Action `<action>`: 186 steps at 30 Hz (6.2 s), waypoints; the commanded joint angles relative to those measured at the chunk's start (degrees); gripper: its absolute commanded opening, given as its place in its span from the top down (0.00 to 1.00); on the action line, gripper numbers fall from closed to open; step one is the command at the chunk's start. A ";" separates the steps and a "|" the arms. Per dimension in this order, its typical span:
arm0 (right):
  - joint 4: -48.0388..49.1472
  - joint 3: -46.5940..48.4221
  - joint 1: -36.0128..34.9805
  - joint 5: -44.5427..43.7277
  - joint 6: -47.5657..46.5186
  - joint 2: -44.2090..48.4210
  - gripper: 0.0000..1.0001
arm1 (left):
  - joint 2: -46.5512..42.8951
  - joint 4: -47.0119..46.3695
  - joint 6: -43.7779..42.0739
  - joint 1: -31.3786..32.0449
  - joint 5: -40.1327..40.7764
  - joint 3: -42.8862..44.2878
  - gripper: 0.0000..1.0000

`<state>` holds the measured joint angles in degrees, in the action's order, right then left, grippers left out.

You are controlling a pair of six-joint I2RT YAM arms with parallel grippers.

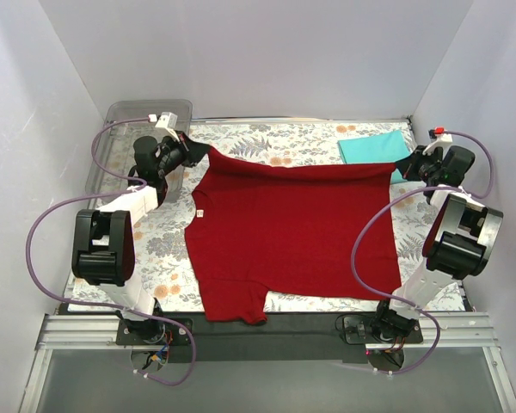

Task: Fold and stack the t-shirts
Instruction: Fold the tshirt

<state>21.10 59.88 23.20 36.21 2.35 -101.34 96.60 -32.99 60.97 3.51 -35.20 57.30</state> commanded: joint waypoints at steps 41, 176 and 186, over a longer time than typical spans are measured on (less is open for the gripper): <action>-1.15 -3.98 3.25 5.19 -5.07 0.35 0.99 | -6.95 3.55 -1.64 0.80 -1.36 -6.94 1.00; -11.79 -6.44 3.52 15.21 -11.31 3.96 0.60 | 18.80 39.23 -8.85 15.65 14.90 19.16 0.39; -11.87 -6.26 3.52 15.12 -11.32 3.87 0.60 | 20.39 40.90 -10.52 16.79 10.95 20.75 0.58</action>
<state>9.08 51.66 26.65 50.96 -8.43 -97.12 116.99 6.55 51.96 19.84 -22.39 76.29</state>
